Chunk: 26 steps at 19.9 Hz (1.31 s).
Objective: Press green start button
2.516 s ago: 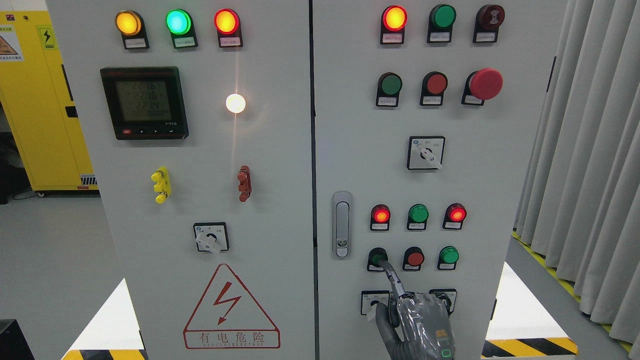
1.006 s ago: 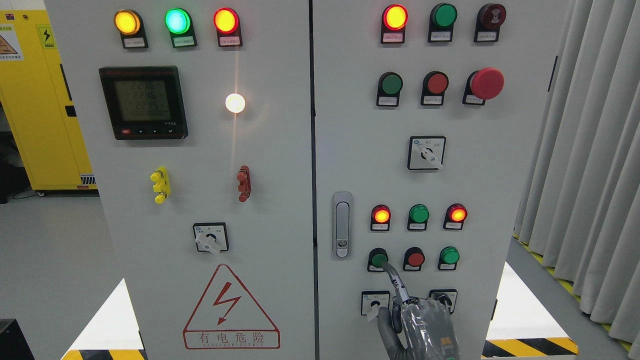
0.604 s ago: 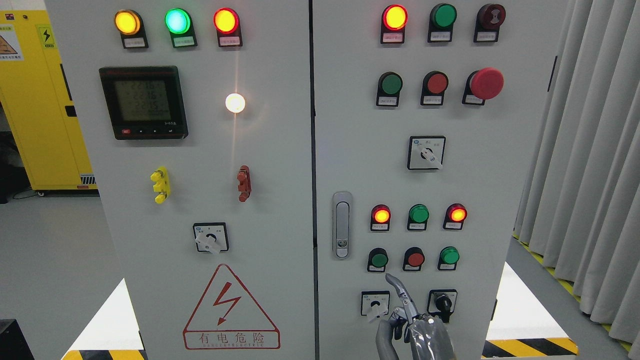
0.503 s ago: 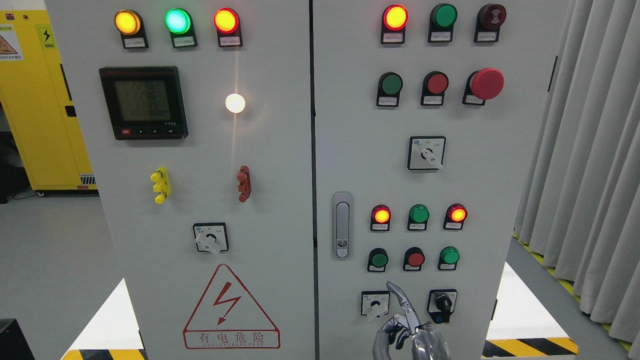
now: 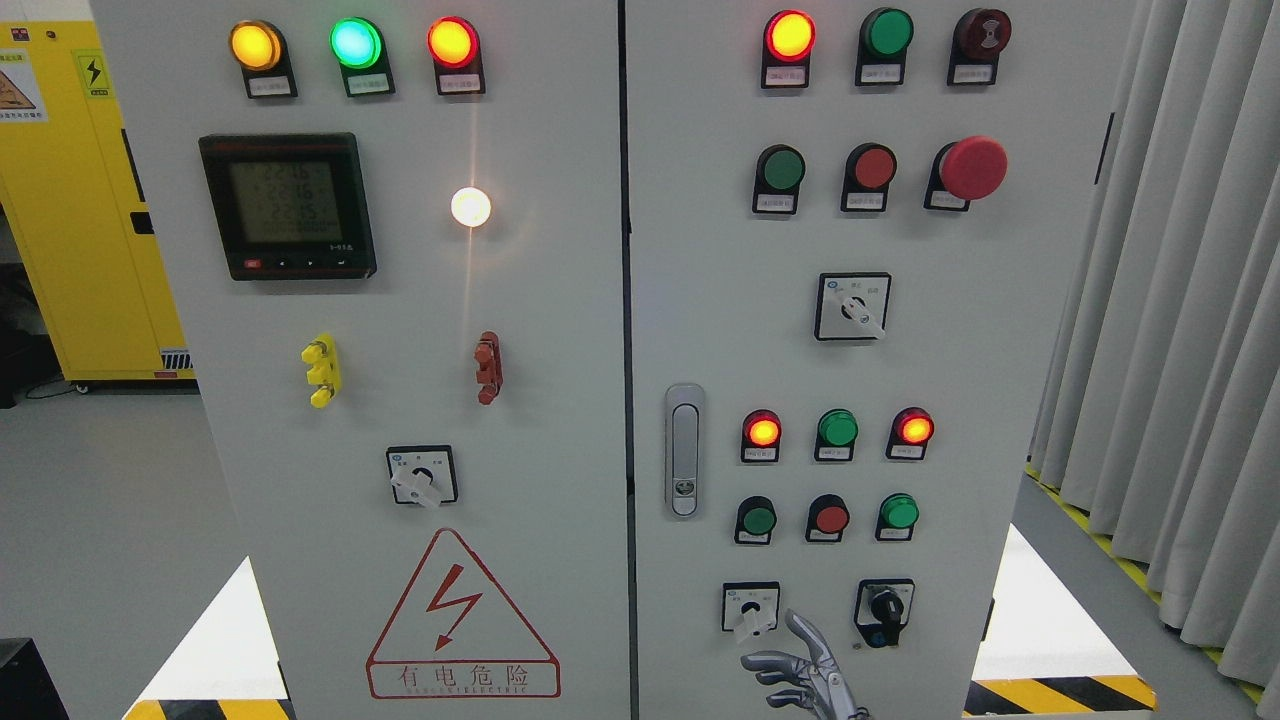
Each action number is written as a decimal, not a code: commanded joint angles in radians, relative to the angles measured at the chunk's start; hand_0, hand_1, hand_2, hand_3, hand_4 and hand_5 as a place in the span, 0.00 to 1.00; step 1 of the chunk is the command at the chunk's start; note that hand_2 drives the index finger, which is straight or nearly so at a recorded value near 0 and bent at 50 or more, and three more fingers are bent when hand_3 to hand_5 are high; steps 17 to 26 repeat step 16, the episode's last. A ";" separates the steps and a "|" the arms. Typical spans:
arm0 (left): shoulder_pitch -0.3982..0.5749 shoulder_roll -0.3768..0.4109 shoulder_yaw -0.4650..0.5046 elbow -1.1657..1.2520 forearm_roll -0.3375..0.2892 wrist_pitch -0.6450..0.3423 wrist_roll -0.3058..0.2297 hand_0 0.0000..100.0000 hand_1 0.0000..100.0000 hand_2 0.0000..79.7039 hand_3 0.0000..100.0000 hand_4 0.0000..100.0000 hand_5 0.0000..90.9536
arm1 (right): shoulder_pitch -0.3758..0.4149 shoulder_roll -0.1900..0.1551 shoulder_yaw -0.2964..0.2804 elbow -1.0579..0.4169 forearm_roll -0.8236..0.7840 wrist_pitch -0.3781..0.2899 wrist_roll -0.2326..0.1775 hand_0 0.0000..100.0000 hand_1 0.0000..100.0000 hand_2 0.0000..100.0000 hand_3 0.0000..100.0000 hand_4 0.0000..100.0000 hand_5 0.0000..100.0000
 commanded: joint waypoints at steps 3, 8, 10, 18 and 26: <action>0.000 0.000 0.000 0.000 0.000 0.001 0.000 0.12 0.56 0.00 0.00 0.00 0.00 | 0.029 -0.001 0.036 -0.040 -0.036 -0.009 0.001 0.66 0.68 0.00 0.06 0.11 0.07; 0.000 0.000 0.000 -0.001 0.000 0.001 0.000 0.12 0.56 0.00 0.00 0.00 0.00 | 0.029 -0.001 0.036 -0.043 -0.034 -0.009 0.002 0.65 0.68 0.00 0.06 0.11 0.07; 0.000 0.000 0.000 0.000 0.000 0.001 0.000 0.12 0.56 0.00 0.00 0.00 0.00 | 0.029 -0.001 0.034 -0.043 -0.034 -0.009 0.001 0.64 0.68 0.00 0.06 0.11 0.07; 0.000 0.000 0.000 0.000 0.000 0.001 0.000 0.12 0.56 0.00 0.00 0.00 0.00 | 0.029 -0.001 0.031 -0.045 -0.034 -0.007 0.001 0.63 0.68 0.00 0.07 0.12 0.07; 0.000 0.000 0.000 0.000 0.000 0.001 0.000 0.12 0.56 0.00 0.00 0.00 0.00 | 0.029 -0.001 0.031 -0.045 -0.034 -0.007 0.001 0.63 0.68 0.00 0.07 0.12 0.07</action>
